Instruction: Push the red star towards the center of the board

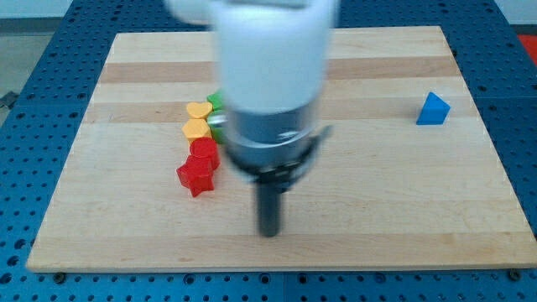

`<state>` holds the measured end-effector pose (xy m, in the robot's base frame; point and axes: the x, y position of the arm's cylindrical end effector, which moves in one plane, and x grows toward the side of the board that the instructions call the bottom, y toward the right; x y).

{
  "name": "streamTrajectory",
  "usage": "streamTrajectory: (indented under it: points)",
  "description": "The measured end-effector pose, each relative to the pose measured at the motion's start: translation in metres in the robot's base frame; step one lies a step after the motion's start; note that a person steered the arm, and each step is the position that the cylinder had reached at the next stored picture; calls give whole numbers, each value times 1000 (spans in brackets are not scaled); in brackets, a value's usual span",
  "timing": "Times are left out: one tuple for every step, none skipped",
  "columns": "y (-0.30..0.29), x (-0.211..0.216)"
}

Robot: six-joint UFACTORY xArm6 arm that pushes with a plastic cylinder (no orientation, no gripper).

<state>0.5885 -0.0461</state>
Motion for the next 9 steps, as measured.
streamTrajectory:
  points:
    - [-87,15]
    - [-141,-15]
    - [-145,-70]
    - [-107,-74]
    - [-71,-63]
    - [-72,-55]
    - [-75,-49]
    - [-44,-53]
    - [-7,-69]
